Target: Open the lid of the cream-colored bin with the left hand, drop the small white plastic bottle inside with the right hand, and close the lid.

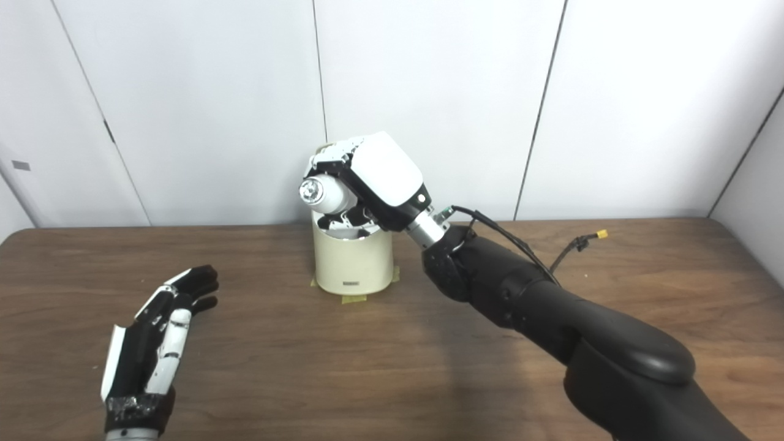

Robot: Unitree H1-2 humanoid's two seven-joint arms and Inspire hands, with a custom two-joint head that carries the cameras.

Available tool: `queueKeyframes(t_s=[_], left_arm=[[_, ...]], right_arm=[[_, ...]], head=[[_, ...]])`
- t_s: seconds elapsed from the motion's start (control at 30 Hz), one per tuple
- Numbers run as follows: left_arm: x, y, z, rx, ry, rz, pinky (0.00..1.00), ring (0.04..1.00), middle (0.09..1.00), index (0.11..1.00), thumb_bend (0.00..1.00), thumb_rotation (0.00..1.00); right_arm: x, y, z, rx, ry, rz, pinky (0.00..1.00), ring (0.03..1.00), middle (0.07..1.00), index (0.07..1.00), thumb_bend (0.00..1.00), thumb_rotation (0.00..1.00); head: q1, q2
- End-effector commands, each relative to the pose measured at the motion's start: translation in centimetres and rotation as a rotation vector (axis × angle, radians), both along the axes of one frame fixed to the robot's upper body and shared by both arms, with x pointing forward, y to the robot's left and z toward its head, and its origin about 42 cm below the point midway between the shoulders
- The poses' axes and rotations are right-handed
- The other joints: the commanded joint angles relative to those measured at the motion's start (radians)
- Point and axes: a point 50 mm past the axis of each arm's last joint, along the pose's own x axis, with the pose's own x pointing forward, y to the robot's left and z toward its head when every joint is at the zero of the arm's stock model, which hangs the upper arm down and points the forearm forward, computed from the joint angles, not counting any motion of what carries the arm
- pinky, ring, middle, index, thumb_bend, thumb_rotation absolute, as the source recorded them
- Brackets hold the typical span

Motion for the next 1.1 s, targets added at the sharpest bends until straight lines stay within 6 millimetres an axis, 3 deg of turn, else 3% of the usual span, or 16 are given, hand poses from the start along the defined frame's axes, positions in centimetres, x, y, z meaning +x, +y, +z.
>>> queueKeyframes(t_s=[0.0,1.07], left_arm=[[-1.65,-0.33,0.00,-0.012,-0.029,0.013,0.77,0.801,0.797,0.779,0.26,0.69],[-1.37,-0.40,-0.27,-0.003,-0.017,0.005,0.77,0.803,0.800,0.782,0.27,0.71]], right_arm=[[0.76,-0.21,2.57,0.045,-0.039,0.009,0.38,0.454,0.493,0.464,0.52,0.00],[0.87,-1.09,2.45,0.099,-0.013,-0.014,0.43,0.442,0.496,0.486,0.52,0.00]], head=[[0.001,0.000],[-0.012,-0.002]])
